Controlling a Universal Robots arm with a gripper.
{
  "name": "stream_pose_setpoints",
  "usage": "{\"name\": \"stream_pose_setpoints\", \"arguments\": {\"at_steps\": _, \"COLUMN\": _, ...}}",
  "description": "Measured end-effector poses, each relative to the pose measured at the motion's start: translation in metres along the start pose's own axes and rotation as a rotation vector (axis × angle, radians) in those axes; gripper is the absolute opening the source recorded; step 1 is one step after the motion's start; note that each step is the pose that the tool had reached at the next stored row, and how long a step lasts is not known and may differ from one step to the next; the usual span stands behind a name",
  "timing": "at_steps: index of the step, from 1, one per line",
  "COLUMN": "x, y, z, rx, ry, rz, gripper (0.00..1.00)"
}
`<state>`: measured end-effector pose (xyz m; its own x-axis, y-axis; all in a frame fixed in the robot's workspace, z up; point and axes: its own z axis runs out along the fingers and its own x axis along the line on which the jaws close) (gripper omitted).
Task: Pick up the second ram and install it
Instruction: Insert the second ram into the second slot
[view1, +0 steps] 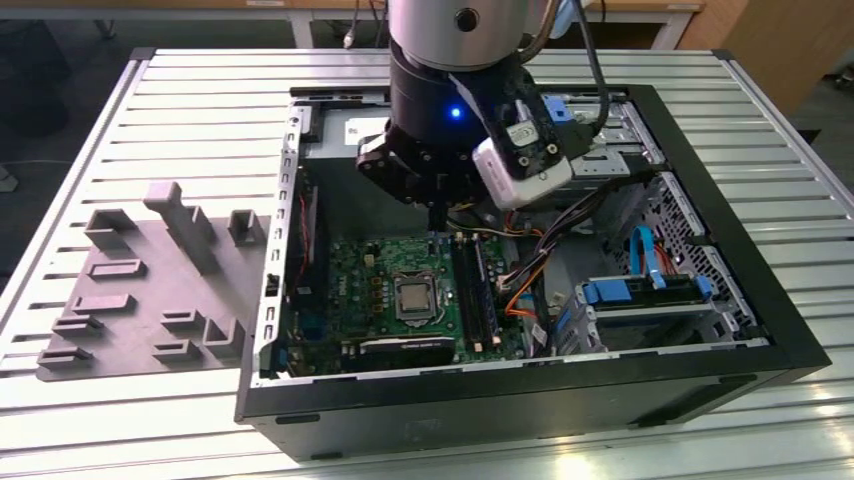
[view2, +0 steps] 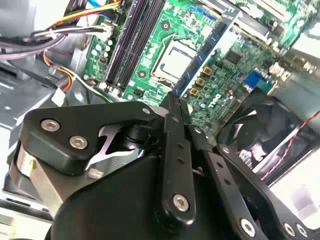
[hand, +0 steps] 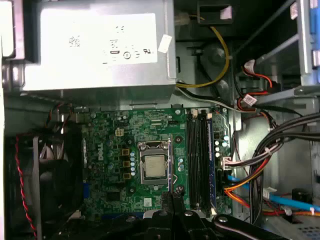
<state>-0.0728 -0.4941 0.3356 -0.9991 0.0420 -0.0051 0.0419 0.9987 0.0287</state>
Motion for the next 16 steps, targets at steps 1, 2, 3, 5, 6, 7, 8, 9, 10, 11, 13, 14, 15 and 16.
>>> {"name": "stream_pose_setpoints", "arguments": {"at_steps": 1, "x": 0.0000, "y": 0.0000, "z": 0.0003, "rx": -0.0001, "ry": 0.0005, "rz": -0.019, "gripper": 0.11}}
{"name": "stream_pose_setpoints", "arguments": {"at_steps": 2, "x": 0.0000, "y": 0.0000, "z": 0.0005, "rx": -0.0002, "ry": 0.0010, "rz": -0.038, "gripper": 0.11}}
{"name": "stream_pose_setpoints", "arguments": {"at_steps": 3, "x": 0.0000, "y": 0.0000, "z": 0.0007, "rx": -0.0004, "ry": 0.0016, "rz": -0.055, "gripper": 0.11}}
{"name": "stream_pose_setpoints", "arguments": {"at_steps": 5, "x": 0.0000, "y": 0.0000, "z": 0.0012, "rx": -0.0005, "ry": 0.0026, "rz": -0.091, "gripper": 0.11}}
{"name": "stream_pose_setpoints", "arguments": {"at_steps": 6, "x": 0.0000, "y": 0.0000, "z": 0.0014, "rx": -0.0006, "ry": 0.0031, "rz": -0.109, "gripper": 0.11}}
{"name": "stream_pose_setpoints", "arguments": {"at_steps": 7, "x": 0.0000, "y": 0.0000, "z": 0.0017, "rx": -0.0007, "ry": 0.0036, "rz": -0.129, "gripper": 0.11}}
{"name": "stream_pose_setpoints", "arguments": {"at_steps": 8, "x": 0.0000, "y": 0.0000, "z": 0.0019, "rx": -0.0008, "ry": 0.0042, "rz": -0.146, "gripper": 0.11}}
{"name": "stream_pose_setpoints", "arguments": {"at_steps": 9, "x": 0.0000, "y": -0.0001, "z": 0.0021, "rx": -0.0008, "ry": 0.0047, "rz": -0.164, "gripper": 0.11}}
{"name": "stream_pose_setpoints", "arguments": {"at_steps": 10, "x": 0.0000, "y": -0.0001, "z": 0.0024, "rx": -0.0010, "ry": 0.0052, "rz": -0.182, "gripper": 0.11}}
{"name": "stream_pose_setpoints", "arguments": {"at_steps": 11, "x": 0.0000, "y": -0.0001, "z": 0.0026, "rx": -0.0011, "ry": 0.0057, "rz": -0.200, "gripper": 0.11}}
{"name": "stream_pose_setpoints", "arguments": {"at_steps": 13, "x": 0.0000, "y": -0.0001, "z": 0.0031, "rx": -0.0013, "ry": 0.0067, "rz": -0.236, "gripper": 0.11}}
{"name": "stream_pose_setpoints", "arguments": {"at_steps": 14, "x": 0.0000, "y": -0.0001, "z": 0.0033, "rx": -0.0013, "ry": 0.0073, "rz": -0.256, "gripper": 0.11}}
{"name": "stream_pose_setpoints", "arguments": {"at_steps": 15, "x": 0.0000, "y": -0.0001, "z": 0.0035, "rx": -0.0015, "ry": 0.0078, "rz": -0.274, "gripper": 0.11}}
{"name": "stream_pose_setpoints", "arguments": {"at_steps": 16, "x": 0.0000, "y": -0.0001, "z": 0.0038, "rx": -0.0016, "ry": 0.0083, "rz": -0.292, "gripper": 0.11}}
